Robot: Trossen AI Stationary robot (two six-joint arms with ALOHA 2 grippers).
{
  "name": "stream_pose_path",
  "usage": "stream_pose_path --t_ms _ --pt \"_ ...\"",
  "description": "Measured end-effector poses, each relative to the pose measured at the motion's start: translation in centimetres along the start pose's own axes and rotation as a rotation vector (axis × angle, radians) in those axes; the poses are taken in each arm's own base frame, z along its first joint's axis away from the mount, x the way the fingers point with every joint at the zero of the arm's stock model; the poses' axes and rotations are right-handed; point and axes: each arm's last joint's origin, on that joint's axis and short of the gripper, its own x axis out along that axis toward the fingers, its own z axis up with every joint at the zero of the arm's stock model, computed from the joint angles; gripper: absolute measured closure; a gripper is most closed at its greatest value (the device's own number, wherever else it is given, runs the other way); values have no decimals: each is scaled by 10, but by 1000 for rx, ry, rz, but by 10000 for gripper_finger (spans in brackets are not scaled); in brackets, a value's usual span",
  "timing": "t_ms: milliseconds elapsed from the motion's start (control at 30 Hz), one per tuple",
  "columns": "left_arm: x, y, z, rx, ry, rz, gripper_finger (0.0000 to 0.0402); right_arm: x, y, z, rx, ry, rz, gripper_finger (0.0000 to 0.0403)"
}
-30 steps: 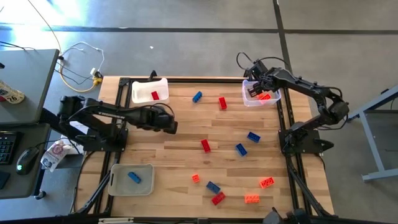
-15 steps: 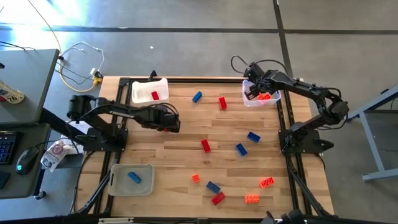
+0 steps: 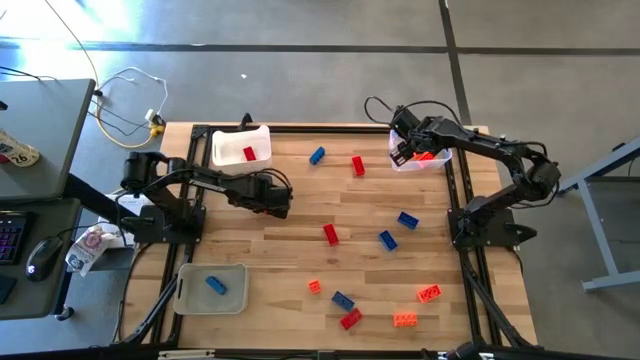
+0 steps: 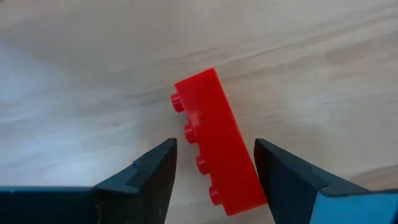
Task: Sort & place blocks by color
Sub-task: Put the red game piece into the white bin
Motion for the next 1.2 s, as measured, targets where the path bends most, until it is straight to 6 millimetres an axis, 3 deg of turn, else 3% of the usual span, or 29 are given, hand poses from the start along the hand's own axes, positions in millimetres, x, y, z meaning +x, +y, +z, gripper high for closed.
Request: stream_pose_path --t_ms 167,467,767,1200 --pt "8 -1 1 104 14 25 227 -4 10 -2 -29 -14 16 208" --pt "8 -2 4 254 -5 11 334 -15 31 -11 -45 -1 41 208" --pt "-3 1 7 321 -76 3 334 -45 40 -25 -2 -61 96 208" --pt "-45 15 19 376 -239 -113 331 -90 55 -49 54 -133 311 208"
